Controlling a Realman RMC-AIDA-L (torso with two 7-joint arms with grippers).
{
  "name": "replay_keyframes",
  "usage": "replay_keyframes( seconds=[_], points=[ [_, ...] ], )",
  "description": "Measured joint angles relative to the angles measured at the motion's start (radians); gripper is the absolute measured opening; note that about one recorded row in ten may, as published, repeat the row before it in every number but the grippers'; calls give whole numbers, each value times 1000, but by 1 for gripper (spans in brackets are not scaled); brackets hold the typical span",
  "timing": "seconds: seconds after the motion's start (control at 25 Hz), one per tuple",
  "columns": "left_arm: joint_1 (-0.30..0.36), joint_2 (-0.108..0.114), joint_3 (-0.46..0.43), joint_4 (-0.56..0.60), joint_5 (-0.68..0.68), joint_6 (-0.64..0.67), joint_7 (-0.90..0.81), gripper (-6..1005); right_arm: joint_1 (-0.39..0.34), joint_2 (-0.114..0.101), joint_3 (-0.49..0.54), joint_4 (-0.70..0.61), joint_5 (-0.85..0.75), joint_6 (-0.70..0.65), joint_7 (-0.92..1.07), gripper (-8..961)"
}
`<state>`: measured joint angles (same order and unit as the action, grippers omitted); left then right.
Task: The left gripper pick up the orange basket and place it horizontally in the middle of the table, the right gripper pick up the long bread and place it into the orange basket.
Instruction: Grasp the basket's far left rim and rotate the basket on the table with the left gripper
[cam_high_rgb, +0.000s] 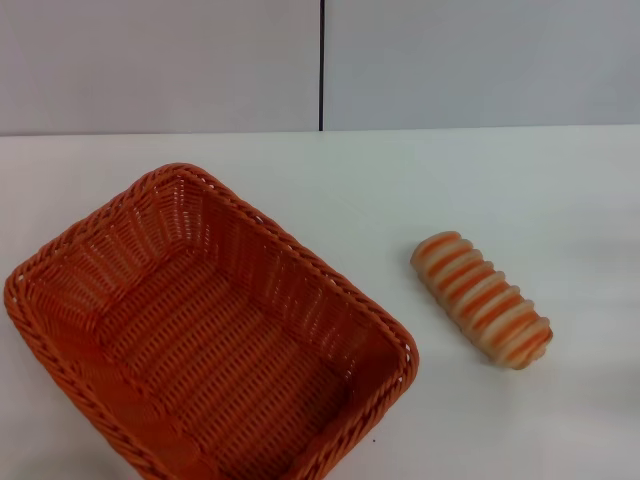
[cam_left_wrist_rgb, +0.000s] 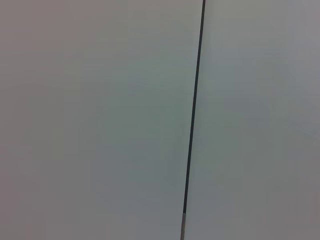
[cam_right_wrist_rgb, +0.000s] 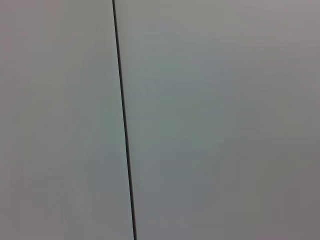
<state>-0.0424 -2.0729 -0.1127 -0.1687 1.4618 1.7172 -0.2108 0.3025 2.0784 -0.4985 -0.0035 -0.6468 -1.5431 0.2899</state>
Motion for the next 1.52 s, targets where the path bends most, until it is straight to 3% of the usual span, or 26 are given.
replay_keyframes(
  seconds=[0.64,0.84,0.88,1.08,1.12,1.16,1.32,1.36,1.48,1.52],
  points=[
    [4,11,15,8,15,47,-34,575,14,-3,0,0,-2,44,1,592],
    [-16,14,31,164,18,81,-280,579,12,-4,0,-6,-2,54,-1,592],
    [-32,14,53,278,17,78,-451,580,9,-4,0,-6,-2,51,1,592],
    [-52,14,110,398,18,64,-602,585,7,-4,0,-7,-2,51,1,592],
    [-68,14,209,557,19,14,-789,587,7,-5,0,-7,-2,53,1,592],
    [-72,14,252,624,19,-11,-860,588,7,-4,0,-7,-2,54,1,592],
    [-76,13,313,717,19,-38,-950,593,6,-5,-1,-12,-2,55,1,592],
    [-82,12,401,871,19,-71,-1083,594,6,-5,-3,-13,-2,58,1,592],
    [-84,11,439,940,19,-93,-1136,598,7,-5,-8,-16,-2,62,-1,591],
    [-84,11,535,1095,49,-162,-1259,599,8,-5,-8,-18,-2,62,-2,591]
  ],
)
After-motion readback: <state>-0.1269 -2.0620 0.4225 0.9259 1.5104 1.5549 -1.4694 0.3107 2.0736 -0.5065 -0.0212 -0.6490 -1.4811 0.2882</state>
